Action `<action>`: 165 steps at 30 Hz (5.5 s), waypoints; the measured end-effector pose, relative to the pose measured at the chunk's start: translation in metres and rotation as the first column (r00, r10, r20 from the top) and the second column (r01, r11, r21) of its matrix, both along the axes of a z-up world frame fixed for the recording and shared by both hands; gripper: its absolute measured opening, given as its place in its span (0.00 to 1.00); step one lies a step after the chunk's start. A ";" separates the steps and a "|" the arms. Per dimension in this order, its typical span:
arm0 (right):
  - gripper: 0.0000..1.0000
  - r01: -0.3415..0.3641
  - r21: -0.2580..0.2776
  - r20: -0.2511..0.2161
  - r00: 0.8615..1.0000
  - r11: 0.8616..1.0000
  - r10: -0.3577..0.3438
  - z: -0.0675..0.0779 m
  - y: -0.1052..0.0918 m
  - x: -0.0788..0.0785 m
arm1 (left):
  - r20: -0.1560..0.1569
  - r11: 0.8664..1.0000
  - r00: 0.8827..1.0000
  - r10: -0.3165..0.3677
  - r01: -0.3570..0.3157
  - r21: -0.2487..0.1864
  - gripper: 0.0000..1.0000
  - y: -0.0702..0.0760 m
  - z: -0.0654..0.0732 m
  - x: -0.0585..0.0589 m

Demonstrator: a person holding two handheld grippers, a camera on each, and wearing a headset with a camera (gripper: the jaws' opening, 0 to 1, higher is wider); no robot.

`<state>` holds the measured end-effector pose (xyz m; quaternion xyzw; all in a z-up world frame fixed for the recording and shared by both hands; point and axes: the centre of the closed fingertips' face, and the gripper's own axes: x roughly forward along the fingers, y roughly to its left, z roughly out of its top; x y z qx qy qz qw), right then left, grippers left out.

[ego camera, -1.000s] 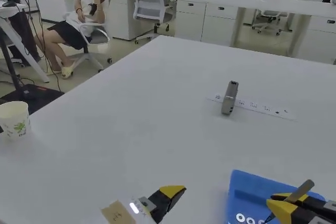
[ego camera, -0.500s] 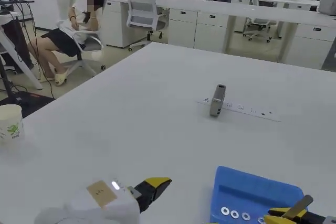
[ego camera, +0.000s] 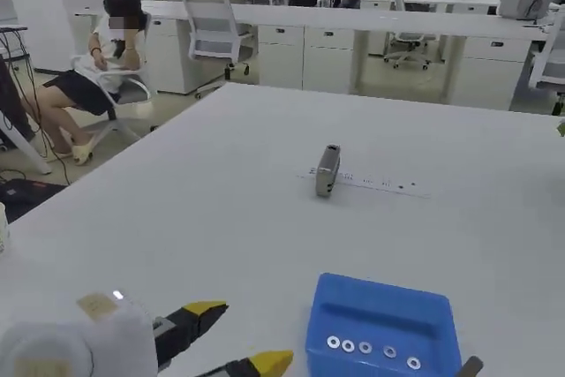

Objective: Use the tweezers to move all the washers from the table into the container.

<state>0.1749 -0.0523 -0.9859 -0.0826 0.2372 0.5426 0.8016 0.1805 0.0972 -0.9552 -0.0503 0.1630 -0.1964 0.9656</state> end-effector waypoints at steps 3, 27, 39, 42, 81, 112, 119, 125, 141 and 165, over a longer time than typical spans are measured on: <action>0.04 -0.022 -0.002 -0.004 1.000 1.000 0.022 -0.003 -0.002 -0.007 | 0.008 1.000 1.000 0.016 -0.016 -0.016 0.54 0.003 0.002 0.001; 0.04 0.155 0.027 -0.009 0.988 0.987 -0.155 -0.003 -0.014 -0.012 | -0.027 0.935 0.941 -0.338 0.332 -0.121 0.36 -0.056 0.017 -0.022; 0.04 0.141 0.047 0.019 0.990 0.989 -0.142 0.000 -0.011 -0.006 | 0.012 0.738 0.741 -0.672 0.670 -0.080 0.25 -0.130 0.054 -0.021; 0.04 0.143 0.055 0.024 0.989 0.988 -0.145 0.002 -0.012 -0.005 | -0.006 0.678 0.679 -0.734 0.732 -0.062 0.24 -0.141 0.056 -0.022; 0.04 -0.025 -0.128 0.080 0.996 0.991 0.035 -0.023 0.003 -0.025 | -0.246 0.164 0.241 -0.939 0.941 0.297 0.00 -0.187 0.018 -0.043; 0.05 -0.297 -0.396 0.011 0.945 0.869 0.327 -0.093 0.037 -0.017 | -0.426 0.336 0.447 -0.787 0.889 0.312 0.00 -0.105 -0.084 -0.024; 0.03 -0.353 -0.430 0.052 0.909 0.831 0.413 -0.095 0.051 -0.018 | -0.467 0.332 0.441 -0.766 0.894 0.300 0.00 -0.107 -0.102 -0.028; 0.04 -0.343 -0.407 0.044 0.918 0.846 0.394 -0.098 0.050 -0.016 | -0.447 0.385 0.480 -0.755 0.876 0.290 0.00 -0.102 -0.095 -0.024; 0.15 -0.302 -0.354 0.015 0.944 0.885 0.328 -0.092 0.042 -0.016 | -0.275 0.703 0.727 -0.630 0.684 0.196 0.00 -0.067 -0.049 -0.009; 0.92 0.402 0.050 0.319 0.861 0.914 -0.396 0.046 -0.107 0.041 | 0.063 0.999 0.997 -0.042 0.041 0.018 0.87 0.006 0.007 0.015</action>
